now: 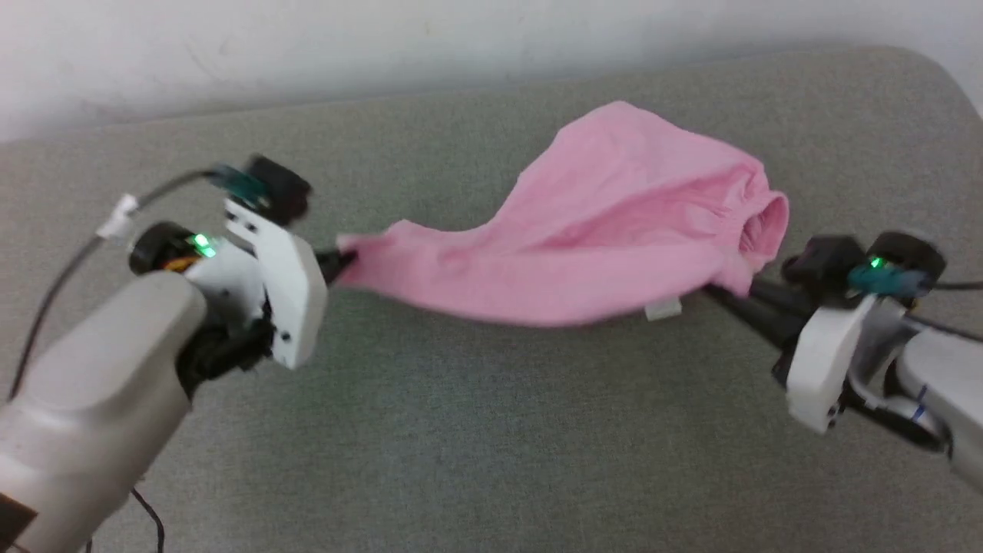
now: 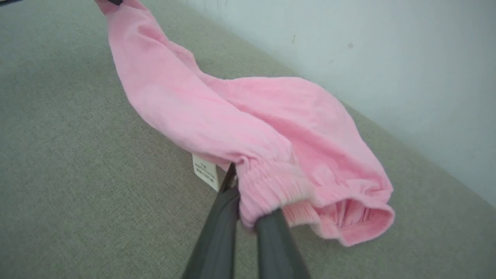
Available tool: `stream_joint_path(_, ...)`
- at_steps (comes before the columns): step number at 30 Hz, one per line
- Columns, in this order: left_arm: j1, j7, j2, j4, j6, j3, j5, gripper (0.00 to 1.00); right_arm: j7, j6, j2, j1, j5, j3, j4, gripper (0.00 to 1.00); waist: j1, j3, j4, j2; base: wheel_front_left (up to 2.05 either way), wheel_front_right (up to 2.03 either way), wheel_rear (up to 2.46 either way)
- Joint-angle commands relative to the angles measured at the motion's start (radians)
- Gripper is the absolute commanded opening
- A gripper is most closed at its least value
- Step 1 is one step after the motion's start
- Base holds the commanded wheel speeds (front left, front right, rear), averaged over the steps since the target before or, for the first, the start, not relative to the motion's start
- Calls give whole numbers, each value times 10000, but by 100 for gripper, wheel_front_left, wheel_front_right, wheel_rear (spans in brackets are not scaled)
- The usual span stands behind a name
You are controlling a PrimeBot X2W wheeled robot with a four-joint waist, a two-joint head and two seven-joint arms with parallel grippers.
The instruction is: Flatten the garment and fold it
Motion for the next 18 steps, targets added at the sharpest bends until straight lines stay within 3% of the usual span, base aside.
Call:
stream_joint_path(1, -109, -432, 24, -25, 79, 423, -321, 0, -144, -21, -96, -238, -45, -339, -154, 0, 0, -315, 103, -1, 0, 0, 0)
stream_joint_path(7, -792, -1494, -218, -515, 431, 1231, -348, 0, -104, -21, -369, -1021, -223, -1433, -549, 0, 0, -467, 257, -1, 0, 0, 0)
stream_joint_path(11, -1722, -2085, -674, -539, 760, 1637, -51, 0, 152, -21, -437, -1969, -47, -2056, -586, 0, 0, -117, 379, -1, 0, 0, 0)
stream_joint_path(18, -3310, -2421, -1277, -62, 914, 1936, 369, 0, 799, -21, -464, -3639, -190, -2180, -534, 0, 0, 520, 480, -1, 0, 0, 0)
